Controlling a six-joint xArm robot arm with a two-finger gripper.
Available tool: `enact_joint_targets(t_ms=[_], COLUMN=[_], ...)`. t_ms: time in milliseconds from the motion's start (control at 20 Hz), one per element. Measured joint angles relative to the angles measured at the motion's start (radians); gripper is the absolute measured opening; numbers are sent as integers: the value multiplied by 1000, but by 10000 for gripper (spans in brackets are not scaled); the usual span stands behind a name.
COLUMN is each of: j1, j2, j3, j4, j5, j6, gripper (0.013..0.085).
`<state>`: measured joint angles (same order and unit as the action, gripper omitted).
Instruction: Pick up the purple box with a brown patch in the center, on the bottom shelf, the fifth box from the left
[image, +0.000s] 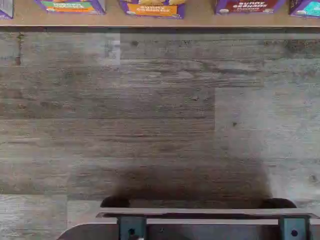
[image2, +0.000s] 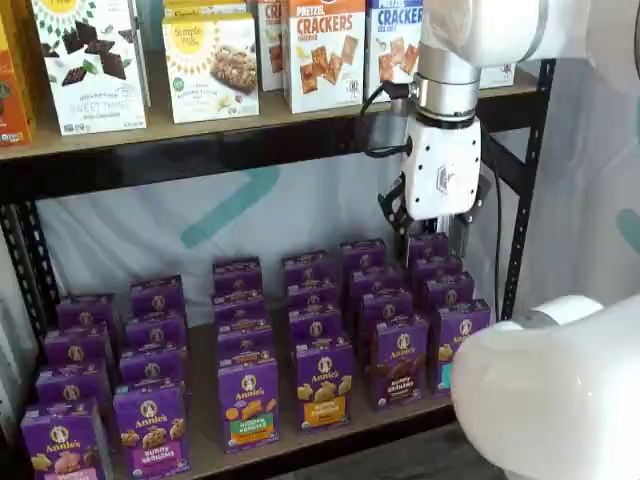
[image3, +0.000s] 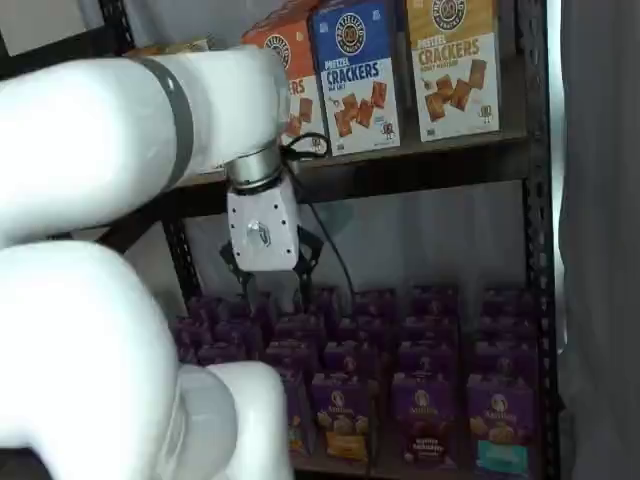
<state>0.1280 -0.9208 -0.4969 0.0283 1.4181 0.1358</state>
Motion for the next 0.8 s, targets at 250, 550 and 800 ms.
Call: enact_joint_targets(t_ms=[250,550,800], j1=[-87,-21,19], j2=[-47,-10,21], j3=[45,47,71], j4=[184,124,98], j5=[-61,-66,-114], j6=[-126,-50,-10], gripper=[850,850,850])
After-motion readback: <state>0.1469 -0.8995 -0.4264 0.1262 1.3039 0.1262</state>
